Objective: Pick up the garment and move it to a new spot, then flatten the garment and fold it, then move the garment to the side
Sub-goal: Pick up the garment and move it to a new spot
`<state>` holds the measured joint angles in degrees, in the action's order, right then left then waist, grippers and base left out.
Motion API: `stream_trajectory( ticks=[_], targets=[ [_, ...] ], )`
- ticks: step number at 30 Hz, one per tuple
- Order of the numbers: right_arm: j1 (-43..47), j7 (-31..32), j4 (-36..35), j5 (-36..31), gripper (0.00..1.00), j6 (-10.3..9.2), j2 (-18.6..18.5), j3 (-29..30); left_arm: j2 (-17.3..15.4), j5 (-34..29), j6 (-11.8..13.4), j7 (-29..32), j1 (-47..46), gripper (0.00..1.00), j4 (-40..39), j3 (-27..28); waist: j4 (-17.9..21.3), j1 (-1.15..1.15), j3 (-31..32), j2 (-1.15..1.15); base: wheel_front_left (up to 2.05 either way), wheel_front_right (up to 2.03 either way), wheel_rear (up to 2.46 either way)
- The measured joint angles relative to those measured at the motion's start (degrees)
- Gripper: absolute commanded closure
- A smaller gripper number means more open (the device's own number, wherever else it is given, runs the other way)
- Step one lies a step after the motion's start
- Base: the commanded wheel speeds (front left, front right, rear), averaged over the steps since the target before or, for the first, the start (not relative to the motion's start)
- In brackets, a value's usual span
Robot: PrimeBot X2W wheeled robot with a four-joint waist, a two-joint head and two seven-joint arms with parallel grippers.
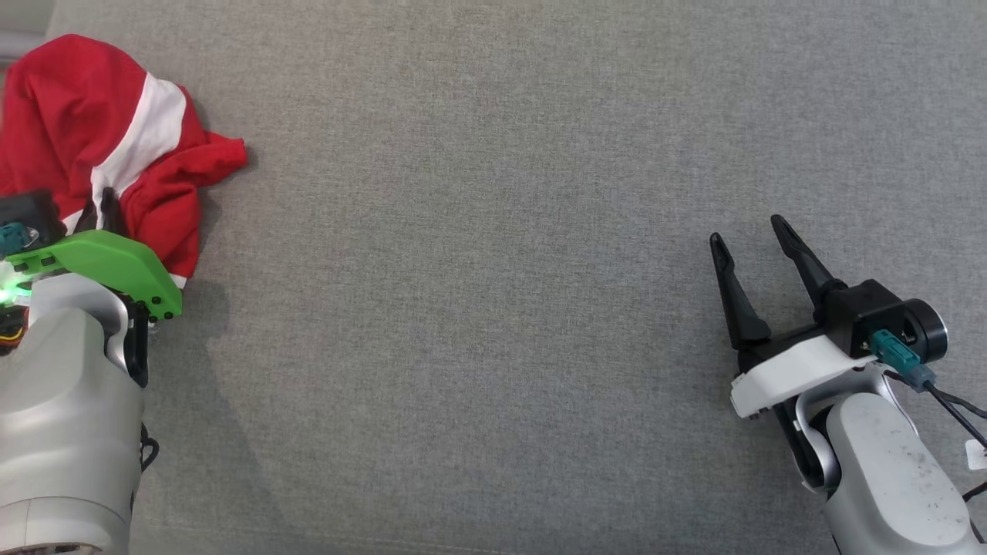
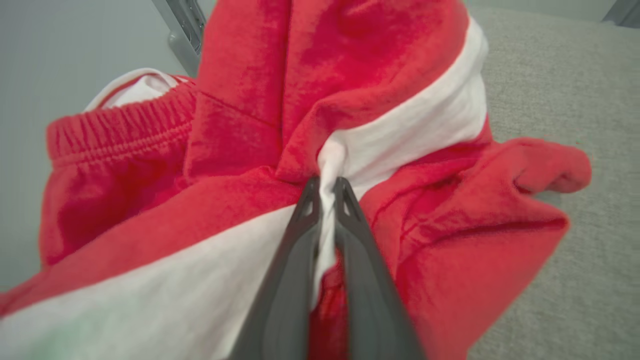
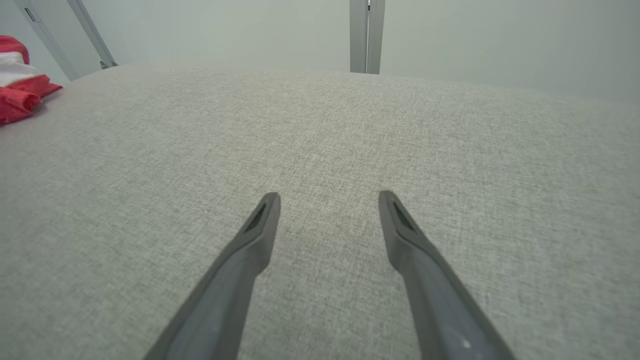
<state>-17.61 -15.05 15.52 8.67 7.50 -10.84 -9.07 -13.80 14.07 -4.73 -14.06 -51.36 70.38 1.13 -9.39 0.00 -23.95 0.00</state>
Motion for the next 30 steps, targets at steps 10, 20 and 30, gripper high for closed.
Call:
stream_trajectory(
  ticks=[10,20,30],
  targets=[
    [1.07,0.00,0.87,0.40,0.00,0.00,2.61,0.57,-0.03,-2.75,-1.58,-0.91,-2.24,1.00,-7.73,-4.10,0.33,0.00,3.89,0.00,0.00,0.00,0.00],
    [2.47,0.00,1.86,0.67,0.00,0.00,4.58,1.76,5.71,-5.68,-2.57,-0.98,-2.81,1.00,-16.04,-12.11,4.52,0.00,6.22,0.00,0.00,0.00,0.00],
    [3.19,0.00,2.49,1.10,0.00,0.00,6.08,2.54,10.87,0.93,-2.66,-0.98,-1.91,1.00,-22.18,-24.35,11.17,0.00,6.82,0.00,0.00,0.00,0.00]
  ],
)
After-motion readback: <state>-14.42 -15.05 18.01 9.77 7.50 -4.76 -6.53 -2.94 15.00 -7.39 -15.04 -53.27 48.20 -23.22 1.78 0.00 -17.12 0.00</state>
